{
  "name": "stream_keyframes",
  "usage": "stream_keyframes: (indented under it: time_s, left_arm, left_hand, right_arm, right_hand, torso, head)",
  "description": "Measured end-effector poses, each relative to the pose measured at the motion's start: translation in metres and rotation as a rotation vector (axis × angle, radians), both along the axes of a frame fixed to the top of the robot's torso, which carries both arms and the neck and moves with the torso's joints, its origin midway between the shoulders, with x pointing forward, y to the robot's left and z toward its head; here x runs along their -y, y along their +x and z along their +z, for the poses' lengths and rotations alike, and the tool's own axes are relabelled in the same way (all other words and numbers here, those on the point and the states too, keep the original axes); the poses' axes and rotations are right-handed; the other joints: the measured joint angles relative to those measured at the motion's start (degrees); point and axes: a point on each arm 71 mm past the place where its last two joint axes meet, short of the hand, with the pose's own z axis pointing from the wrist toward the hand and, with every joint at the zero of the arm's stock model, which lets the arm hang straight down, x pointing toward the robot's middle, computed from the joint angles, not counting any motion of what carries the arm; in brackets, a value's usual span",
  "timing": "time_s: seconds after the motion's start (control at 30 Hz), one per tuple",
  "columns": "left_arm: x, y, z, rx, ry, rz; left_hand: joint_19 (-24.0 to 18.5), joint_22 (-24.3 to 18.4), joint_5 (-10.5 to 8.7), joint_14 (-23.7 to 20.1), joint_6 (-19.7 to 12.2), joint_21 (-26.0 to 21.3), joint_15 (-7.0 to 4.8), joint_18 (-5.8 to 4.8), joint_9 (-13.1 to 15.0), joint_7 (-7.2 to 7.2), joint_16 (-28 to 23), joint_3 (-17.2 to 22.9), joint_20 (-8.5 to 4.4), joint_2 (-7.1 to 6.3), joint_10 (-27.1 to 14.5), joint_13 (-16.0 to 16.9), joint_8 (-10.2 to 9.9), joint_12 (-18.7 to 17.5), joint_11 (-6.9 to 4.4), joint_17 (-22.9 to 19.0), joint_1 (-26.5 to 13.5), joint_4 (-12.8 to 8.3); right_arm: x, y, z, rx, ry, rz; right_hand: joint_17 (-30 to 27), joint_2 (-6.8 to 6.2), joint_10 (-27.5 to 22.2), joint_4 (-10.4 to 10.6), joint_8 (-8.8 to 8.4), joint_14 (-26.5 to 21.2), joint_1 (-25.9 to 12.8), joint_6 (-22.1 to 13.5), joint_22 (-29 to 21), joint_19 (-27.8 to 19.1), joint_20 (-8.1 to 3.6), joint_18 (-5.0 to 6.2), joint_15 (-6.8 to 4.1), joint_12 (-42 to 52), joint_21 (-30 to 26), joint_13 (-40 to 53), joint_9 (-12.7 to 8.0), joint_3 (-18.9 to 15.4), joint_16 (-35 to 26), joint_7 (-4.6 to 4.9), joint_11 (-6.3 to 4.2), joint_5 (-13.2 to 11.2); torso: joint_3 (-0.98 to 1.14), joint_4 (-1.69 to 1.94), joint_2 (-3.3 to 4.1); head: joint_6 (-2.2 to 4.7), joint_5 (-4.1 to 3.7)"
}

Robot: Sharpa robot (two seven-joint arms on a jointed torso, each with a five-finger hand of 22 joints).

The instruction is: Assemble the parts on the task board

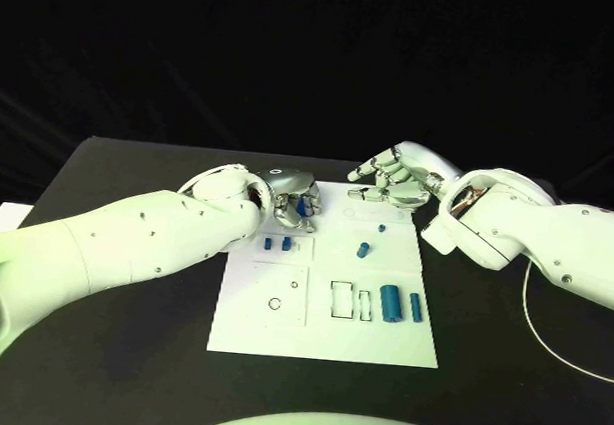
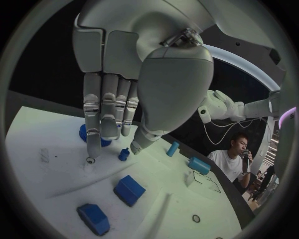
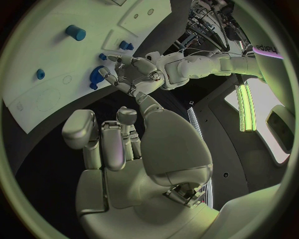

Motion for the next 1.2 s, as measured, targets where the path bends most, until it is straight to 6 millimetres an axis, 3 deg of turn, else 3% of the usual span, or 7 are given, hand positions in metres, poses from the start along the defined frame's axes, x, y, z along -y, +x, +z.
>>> stream_keyframes:
  time_s: [0.2, 0.33, 0.4, 0.47, 1.03, 1.1, 1.2]
  left_arm:
    - [0.003, -0.001, -0.002, 0.005, 0.028, -0.005]
    - [0.004, -0.001, -0.003, 0.004, 0.044, -0.003]
    - [0.005, -0.001, -0.003, 0.004, 0.053, 0.001]
    - [0.005, -0.001, -0.004, 0.003, 0.065, 0.008]
    - [0.010, 0.001, -0.009, -0.011, 0.106, 0.027]
    - [0.010, 0.002, -0.009, -0.012, 0.107, 0.028]
    - [0.010, 0.002, -0.009, -0.012, 0.107, 0.027]
  left_hand:
    - [2.6, 1.8, 0.00, 4.9, 1.7, 2.4, -0.39, -0.01, -1.0, -0.31, 9.1, -0.1, -0.34, 0.01, 2.3, -1.3, -1.0, -1.1, -0.40, 9.0, 0.0, 0.1]
    - [6.2, 7.8, 0.00, 8.3, 2.3, 12.6, -0.54, -0.01, -1.5, -0.50, 14.9, 0.1, -0.68, 0.01, 3.4, -2.1, -1.6, -1.9, -0.79, 15.6, 0.0, 0.3]
    - [7.4, 10.0, 0.00, 9.5, 2.7, 16.5, -0.66, -0.99, -1.7, -0.45, 16.7, 0.4, -0.77, 0.26, 3.9, -2.3, -1.9, -2.2, -0.78, 17.8, 0.2, 0.4]
    - [8.2, 11.7, 0.00, 10.3, 3.1, 19.4, -0.78, -1.01, -1.8, -0.61, 18.0, 1.1, -0.94, 0.55, 4.2, -2.5, -1.9, -2.3, -0.87, 19.4, 0.5, 0.2]
    - [9.9, 17.6, 0.00, 11.7, 4.7, 28.6, -1.18, -1.87, -2.2, -0.82, 20.8, 4.5, -1.35, 1.00, 6.3, -2.9, -2.3, -3.7, -1.19, 23.1, 1.0, -0.7]
    - [10.1, 17.9, 0.00, 11.9, 4.8, 29.1, -1.37, -2.74, -2.2, -0.91, 21.0, 4.9, -1.15, 1.00, 6.3, -2.9, -2.6, -3.7, -1.19, 23.1, 1.0, -0.7]
    - [10.1, 18.2, 0.00, 11.9, 4.8, 29.5, -1.37, -2.74, -2.2, -0.91, 21.1, 4.9, -1.15, 1.00, 6.5, -3.0, -2.6, -3.7, -1.39, 23.1, 1.0, -0.7]
  right_arm:
    - [0.000, 0.000, 0.000, 0.003, 0.002, -0.001]
    - [0.000, 0.000, 0.000, 0.004, 0.003, -0.001]
    - [0.000, 0.000, 0.000, 0.004, 0.003, -0.001]
    - [-0.001, 0.000, 0.000, 0.004, 0.004, -0.001]
    - [-0.001, 0.000, 0.000, 0.003, 0.004, 0.000]
    - [-0.001, 0.000, 0.000, 0.003, 0.004, 0.000]
    - [-0.001, 0.000, 0.000, 0.003, 0.004, 0.000]
  right_hand:
    - [0.0, 0.00, 0.0, 0.0, 0.00, 0.0, 0.0, 0.0, 0.0, 0.0, 0.00, 0.00, 0.00, 0.0, 0.0, 0.0, 0.0, 0.0, 0.0, 0.00, 0.00, 0.0]
    - [0.0, 0.00, 0.0, 0.0, 0.00, 0.0, 0.0, 0.0, 0.0, 0.0, 0.00, 0.00, 0.00, 0.0, 0.0, 0.0, 0.0, 0.0, 0.0, 0.00, 0.00, 0.0]
    - [0.0, 0.00, 0.0, 0.0, 0.00, 0.0, 0.0, 0.0, 0.0, 0.0, 0.00, 0.00, 0.00, 0.0, 0.0, 0.0, 0.0, 0.0, 0.0, 0.00, 0.00, 0.0]
    - [0.0, 0.00, 0.0, 0.0, 0.00, 0.0, 0.0, 0.0, 0.0, 0.0, 0.00, 0.00, 0.00, 0.0, 0.0, 0.0, 0.0, 0.0, 0.0, 0.00, 0.00, 0.0]
    - [0.0, 0.00, 0.0, 0.0, 0.00, 0.0, 0.0, 0.0, 0.0, 0.0, 0.00, 0.00, 0.00, 0.0, 0.0, 0.0, 0.0, 0.0, 0.0, 0.00, 0.00, 0.0]
    - [0.0, 0.00, 0.0, 0.0, 0.00, 0.0, 0.0, 0.0, 0.0, 0.0, 0.00, 0.00, 0.00, 0.0, 0.0, 0.0, 0.0, 0.0, 0.0, 0.00, 0.00, 0.0]
    - [0.0, 0.00, 0.0, 0.0, 0.00, 0.0, 0.0, 0.0, 0.0, 0.0, 0.00, 0.00, 0.00, 0.0, 0.0, 0.0, 0.0, 0.0, 0.0, 0.00, 0.00, 0.0]
  torso:
    - [-0.01, 0.05, -0.02]
    - [-0.02, 0.05, -0.02]
    - [-0.02, 0.06, -0.02]
    - [-0.02, 0.06, -0.02]
    - [-0.05, 0.09, -0.04]
    - [-0.04, 0.09, -0.05]
    - [-0.03, 0.10, -0.07]
  head:
    - [-0.16, -0.08]
    - [-0.21, -0.09]
    - [-0.23, -0.10]
    - [-0.26, -0.12]
    - [-0.58, 0.04]
    - [-0.60, 0.04]
    - [-0.62, 0.00]
